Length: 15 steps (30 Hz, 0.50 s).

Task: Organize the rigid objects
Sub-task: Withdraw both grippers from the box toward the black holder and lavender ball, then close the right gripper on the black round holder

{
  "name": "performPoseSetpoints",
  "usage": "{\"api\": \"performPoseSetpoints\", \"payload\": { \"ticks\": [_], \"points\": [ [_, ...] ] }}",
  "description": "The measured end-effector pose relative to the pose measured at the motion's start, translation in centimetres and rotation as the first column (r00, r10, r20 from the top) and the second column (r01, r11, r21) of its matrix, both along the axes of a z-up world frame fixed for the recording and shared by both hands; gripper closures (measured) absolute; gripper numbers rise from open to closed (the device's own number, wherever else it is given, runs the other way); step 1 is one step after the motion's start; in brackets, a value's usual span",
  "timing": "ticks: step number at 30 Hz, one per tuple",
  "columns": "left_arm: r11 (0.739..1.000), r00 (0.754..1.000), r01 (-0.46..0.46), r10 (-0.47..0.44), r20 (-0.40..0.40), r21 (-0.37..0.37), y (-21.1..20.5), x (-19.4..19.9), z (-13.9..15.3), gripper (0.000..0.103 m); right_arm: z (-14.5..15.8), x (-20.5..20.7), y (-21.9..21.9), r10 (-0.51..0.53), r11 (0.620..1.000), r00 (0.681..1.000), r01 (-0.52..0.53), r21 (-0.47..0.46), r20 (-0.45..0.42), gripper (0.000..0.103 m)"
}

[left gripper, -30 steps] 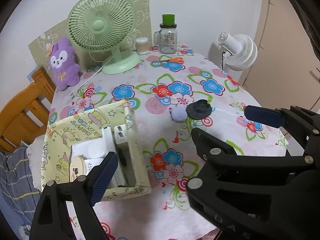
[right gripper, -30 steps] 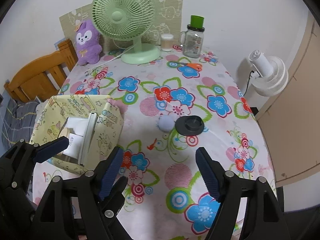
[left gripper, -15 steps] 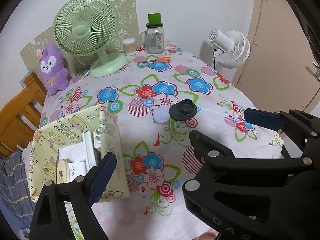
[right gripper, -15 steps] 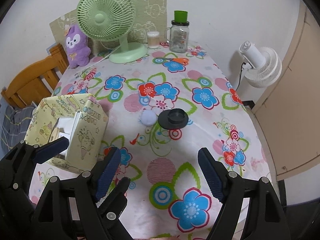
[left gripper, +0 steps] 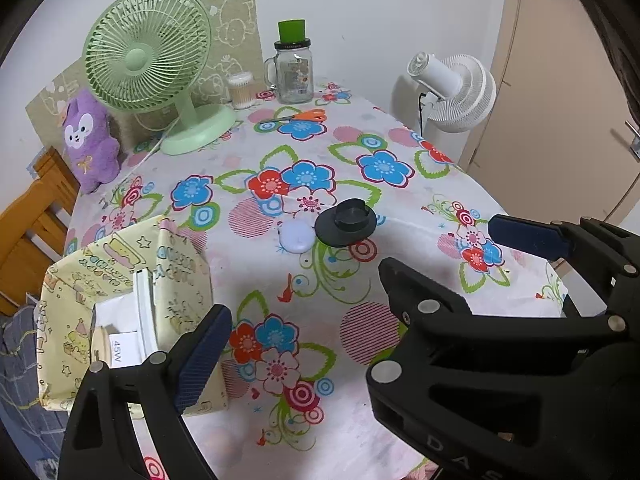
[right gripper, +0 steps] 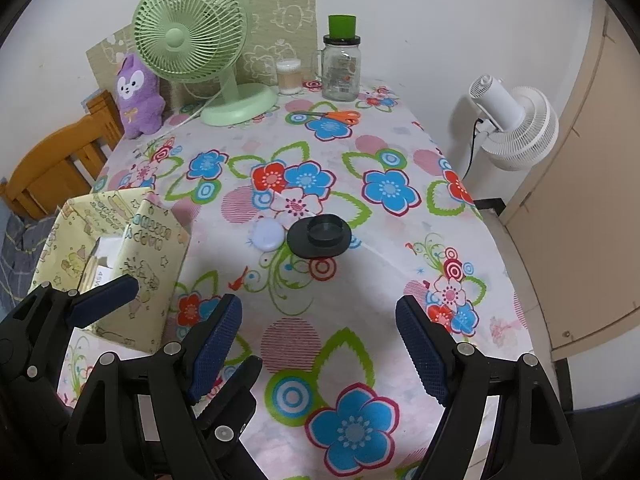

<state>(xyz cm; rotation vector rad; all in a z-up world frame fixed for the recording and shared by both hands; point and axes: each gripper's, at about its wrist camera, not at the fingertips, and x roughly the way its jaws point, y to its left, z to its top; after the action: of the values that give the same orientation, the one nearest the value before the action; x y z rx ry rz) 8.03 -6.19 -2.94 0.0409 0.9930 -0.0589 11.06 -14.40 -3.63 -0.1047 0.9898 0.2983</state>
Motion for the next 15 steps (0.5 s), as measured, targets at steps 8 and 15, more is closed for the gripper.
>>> {"api": "performPoseSetpoints", "payload": {
  "ticks": [8, 15],
  "points": [
    [1.0, 1.0, 0.003, -0.003, -0.008, -0.026, -0.6, 1.2, -1.2, 0.008, -0.9, 1.0, -0.3, 0.023, 1.0, 1.0, -0.023, -0.001, 0.019, 0.021],
    [0.999, 0.999, -0.038, 0.038, 0.0, -0.029, -0.1, 2.4, -1.9, 0.008, -1.5, 2.2, -0.1, 0.03, 1.0, 0.998, -0.03, -0.009, 0.048, 0.021]
  ]
}}
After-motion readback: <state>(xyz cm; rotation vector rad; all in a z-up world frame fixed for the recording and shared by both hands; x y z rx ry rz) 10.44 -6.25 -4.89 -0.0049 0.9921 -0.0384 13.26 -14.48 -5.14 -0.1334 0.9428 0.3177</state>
